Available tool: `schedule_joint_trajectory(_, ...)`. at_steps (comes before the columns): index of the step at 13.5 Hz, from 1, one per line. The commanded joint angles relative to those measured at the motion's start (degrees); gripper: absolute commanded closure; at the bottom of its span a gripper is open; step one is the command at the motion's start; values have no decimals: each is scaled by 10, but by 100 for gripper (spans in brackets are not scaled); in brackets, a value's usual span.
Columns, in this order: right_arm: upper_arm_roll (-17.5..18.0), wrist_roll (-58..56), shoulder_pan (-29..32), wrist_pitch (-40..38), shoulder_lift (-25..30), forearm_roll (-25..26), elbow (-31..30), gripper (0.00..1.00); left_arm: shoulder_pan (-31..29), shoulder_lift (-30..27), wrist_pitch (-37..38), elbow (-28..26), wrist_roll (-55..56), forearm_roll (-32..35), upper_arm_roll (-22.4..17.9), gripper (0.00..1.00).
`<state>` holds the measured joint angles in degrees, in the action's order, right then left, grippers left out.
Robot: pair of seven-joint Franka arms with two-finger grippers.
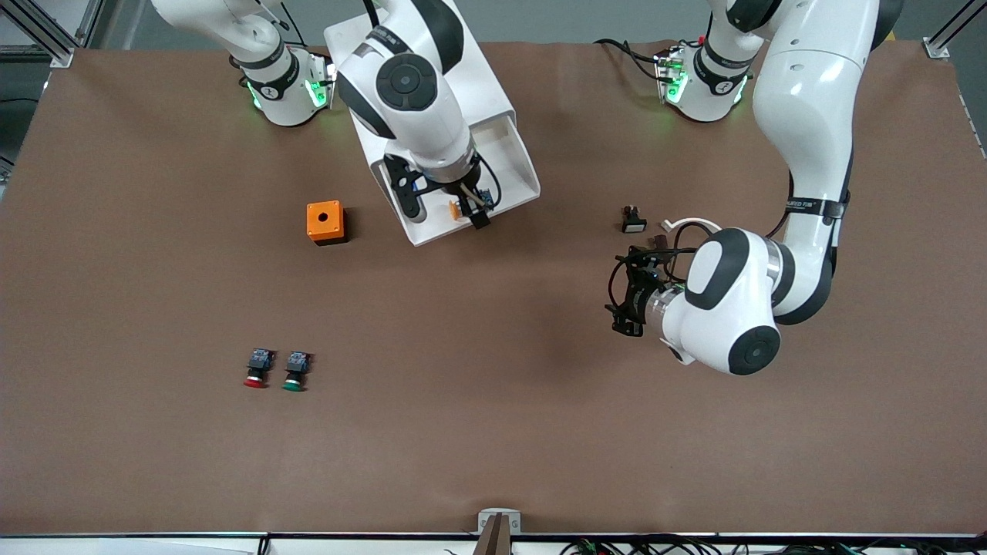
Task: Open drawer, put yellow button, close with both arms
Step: 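Lower the yellow button into the open drawer and open the right gripper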
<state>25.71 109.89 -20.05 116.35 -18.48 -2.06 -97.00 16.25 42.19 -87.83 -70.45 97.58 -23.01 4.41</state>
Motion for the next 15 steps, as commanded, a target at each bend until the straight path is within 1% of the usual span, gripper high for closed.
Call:
schedule_joint_trajectory(1,5,-159,55,-77,20,9,32,0,6,-9,-31,-1,-39,14,3,1)
schedule_joint_trajectory(2,5,-217,82,-97,29,13,38,0,16,-9,-34,-1,-67,14,3,1)
schedule_joint_trajectory(4,4,-294,127,-138,35,13,63,0,19,-15,-36,0,-122,14,5,1)
schedule_joint_trajectory(6,2,-431,169,-192,36,13,103,0,19,-22,-36,0,-234,14,6,1)
schedule_joint_trajectory(7,3,-468,190,-212,35,13,125,0,19,-23,-37,0,-297,14,7,1)
schedule_joint_trajectory(8,-6,-491,204,-222,35,13,137,0,19,-25,-37,0,-334,13,7,1)
schedule_joint_trajectory(9,-27,-514,203,-226,37,13,140,0,19,-26,-37,0,-351,14,6,1)
schedule_joint_trajectory(11,-69,-585,205,-230,62,11,140,0,35,-34,-58,-2,-381,17,5,1)
schedule_joint_trajectory(12,-96,-617,204,-230,75,7,139,0,46,-44,-64,-6,-392,43,5,0)
schedule_joint_trajectory(14,-132,-697,211,-234,95,6,137,0,89,-76,-72,-28,-394,158,19,0)
schedule_joint_trajectory(15,-147,-742,217,-241,106,4,135,0,90,-78,-73,-28,-395,169,22,0)
